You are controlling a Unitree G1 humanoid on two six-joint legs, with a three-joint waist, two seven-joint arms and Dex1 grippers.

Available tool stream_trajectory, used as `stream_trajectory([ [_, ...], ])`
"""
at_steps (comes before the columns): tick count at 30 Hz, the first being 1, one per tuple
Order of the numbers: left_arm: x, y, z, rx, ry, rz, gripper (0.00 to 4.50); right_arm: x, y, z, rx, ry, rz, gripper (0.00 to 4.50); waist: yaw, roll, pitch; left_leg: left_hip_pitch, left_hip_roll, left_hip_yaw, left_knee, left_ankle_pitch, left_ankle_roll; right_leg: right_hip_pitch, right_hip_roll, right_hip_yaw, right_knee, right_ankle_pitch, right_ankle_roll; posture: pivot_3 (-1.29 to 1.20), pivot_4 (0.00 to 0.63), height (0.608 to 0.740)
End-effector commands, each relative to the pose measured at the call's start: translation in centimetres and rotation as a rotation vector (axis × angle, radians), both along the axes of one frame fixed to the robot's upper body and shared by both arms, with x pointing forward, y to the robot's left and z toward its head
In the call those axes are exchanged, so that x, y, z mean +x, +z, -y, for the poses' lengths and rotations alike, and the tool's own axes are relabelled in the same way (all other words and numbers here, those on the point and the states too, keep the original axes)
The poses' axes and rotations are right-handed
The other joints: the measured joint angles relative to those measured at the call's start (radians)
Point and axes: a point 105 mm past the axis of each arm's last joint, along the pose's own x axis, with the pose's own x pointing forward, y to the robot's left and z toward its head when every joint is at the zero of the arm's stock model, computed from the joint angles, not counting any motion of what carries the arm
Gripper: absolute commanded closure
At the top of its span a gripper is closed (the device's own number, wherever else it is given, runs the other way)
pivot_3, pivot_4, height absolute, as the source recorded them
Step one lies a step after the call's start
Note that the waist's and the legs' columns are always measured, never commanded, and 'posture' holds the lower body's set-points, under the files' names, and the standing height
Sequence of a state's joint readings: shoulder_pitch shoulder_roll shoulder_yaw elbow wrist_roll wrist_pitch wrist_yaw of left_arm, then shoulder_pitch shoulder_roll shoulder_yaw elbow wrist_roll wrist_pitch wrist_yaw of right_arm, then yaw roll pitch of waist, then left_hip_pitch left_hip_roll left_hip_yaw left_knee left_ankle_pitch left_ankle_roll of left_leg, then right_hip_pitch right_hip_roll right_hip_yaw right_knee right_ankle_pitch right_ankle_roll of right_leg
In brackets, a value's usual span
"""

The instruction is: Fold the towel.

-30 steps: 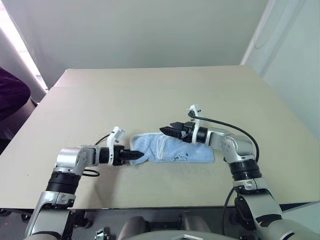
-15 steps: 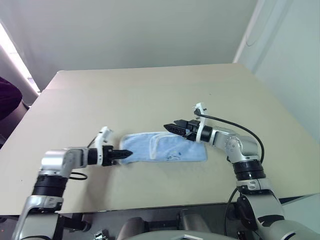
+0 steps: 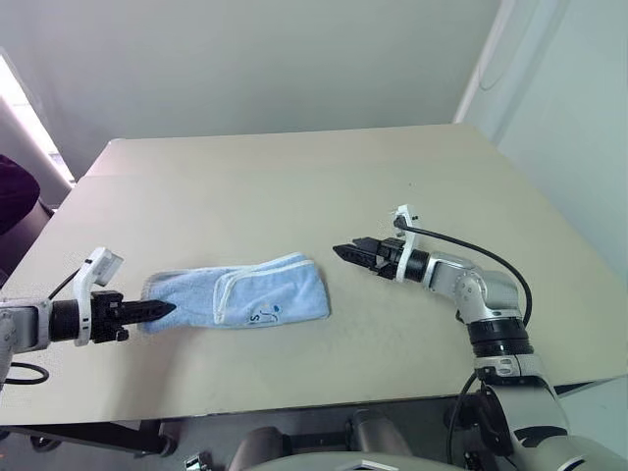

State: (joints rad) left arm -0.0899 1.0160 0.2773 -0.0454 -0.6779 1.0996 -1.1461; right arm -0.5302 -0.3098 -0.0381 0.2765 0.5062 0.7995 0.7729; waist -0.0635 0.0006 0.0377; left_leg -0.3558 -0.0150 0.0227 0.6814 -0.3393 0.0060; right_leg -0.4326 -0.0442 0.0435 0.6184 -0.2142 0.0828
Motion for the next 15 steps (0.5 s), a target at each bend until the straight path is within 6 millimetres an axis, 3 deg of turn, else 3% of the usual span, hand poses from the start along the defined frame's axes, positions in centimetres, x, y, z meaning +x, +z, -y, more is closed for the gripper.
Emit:
stream_trajectory([
  [1,0.7,2.3,2.8,-0.052,-0.099,0.051,4.42,0.6,1.5,-0.5,0.0,0.011,0.055,0.0,0.002,0.0,0.0,0.0,0.0,0.0,0.0,0.0,0.0,0.0,0.0,0.0,0.0,0.0,0.0,0.0,0.0,0.74],
  [8,2.2,2.7,6.2,-0.151,-0.171,0.002,4.42,0.1,0.5,0.3,-0.01,-0.023,0.011,0.0,-0.004,0.0,0.0,0.0,0.0,0.0,0.0,0.0,0.0,0.0,0.001,0.0,0.0,0.002,0.004,0.0,0.0,0.74],
  [15,4.3,1.6,10.8,-0.167,-0.266,-0.032,4.42,-0.2,0.0,1.4,-0.01,-0.088,-0.003,0.0,-0.001,-0.001,0.0,0.001,-0.002,0.0,0.001,0.001,0.0,0.001,0.002,0.0,0.001,0.002,0.004,0.0,0.0,0.74],
])
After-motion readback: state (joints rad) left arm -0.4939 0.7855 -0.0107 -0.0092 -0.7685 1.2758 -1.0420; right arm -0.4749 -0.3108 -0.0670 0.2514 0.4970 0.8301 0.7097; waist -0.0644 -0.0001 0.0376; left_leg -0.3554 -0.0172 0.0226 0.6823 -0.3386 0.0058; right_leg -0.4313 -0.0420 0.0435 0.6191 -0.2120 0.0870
